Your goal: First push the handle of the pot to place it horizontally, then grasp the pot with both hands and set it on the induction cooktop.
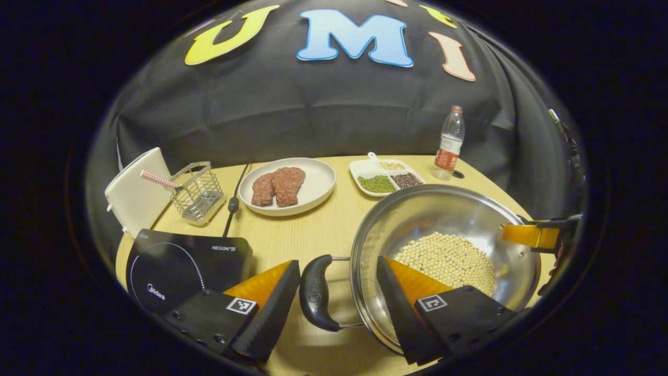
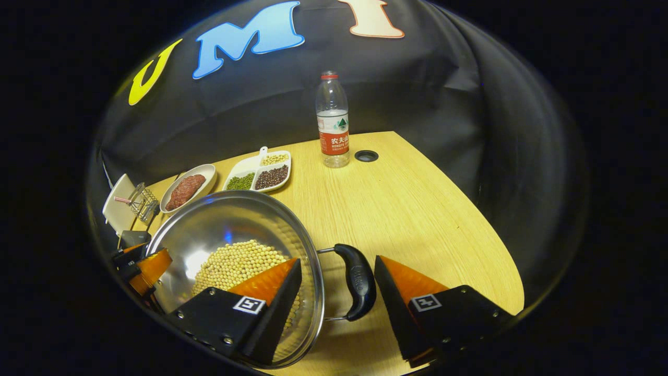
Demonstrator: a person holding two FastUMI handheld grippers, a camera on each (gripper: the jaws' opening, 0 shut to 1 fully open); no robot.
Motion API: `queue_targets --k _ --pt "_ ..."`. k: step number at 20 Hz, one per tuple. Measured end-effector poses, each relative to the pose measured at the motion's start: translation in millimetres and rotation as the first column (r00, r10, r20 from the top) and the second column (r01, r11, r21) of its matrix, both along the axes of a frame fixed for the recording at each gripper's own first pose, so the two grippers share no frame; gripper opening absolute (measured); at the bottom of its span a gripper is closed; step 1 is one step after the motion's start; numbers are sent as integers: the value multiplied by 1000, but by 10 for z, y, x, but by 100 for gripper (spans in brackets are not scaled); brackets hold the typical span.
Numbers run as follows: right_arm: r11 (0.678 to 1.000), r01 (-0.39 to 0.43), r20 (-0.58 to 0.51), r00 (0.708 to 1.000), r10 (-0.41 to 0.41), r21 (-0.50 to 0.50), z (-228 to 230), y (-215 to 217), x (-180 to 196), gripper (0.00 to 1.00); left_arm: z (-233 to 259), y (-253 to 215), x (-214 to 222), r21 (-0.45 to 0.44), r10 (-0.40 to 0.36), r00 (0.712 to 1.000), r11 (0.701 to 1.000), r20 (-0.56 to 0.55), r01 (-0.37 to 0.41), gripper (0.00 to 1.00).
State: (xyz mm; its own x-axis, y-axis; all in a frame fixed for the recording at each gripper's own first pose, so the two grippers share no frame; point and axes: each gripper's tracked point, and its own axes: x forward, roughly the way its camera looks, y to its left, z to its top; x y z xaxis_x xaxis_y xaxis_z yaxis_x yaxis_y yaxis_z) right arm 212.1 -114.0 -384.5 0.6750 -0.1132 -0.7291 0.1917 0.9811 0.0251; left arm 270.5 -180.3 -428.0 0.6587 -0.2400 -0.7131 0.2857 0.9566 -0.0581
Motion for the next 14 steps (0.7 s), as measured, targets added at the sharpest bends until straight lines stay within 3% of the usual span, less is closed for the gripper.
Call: queue_targets --k 2,3,4,5,7,10,14 --pt "1000 -11 -1 1000 11 1 -17 10 -9 82 -45 -4 -5 -2 10 1000 1000 -8 -10 89" --pt "1000 -21 3 1000 21 -14 -11 12 -17 65 -62 14 -9 1 20 1000 1000 -8 -20 88" --pt "999 -31 4 1000 31 -29 -27 14 -10 69 -69 37 -4 8 30 1000 1000 -10 -30 81" --pt "998 -40 9 999 40 -42 -15 10 -22 67 -74 27 -3 3 33 999 999 -8 -33 75" --pt "997 -59 6 998 60 -55 -4 18 -33 57 -67 25 1 7 26 1000 1000 -6 -26 75" --pt "990 -92 -11 996 91 -107 10 1 -77 60 -68 -21 -9 4 12 1000 1000 -13 -12 67" --pt "981 -131 20 991 135 -145 198 -54 -133 60 170 -52 -79 -4 38 999 999 40 -38 71"
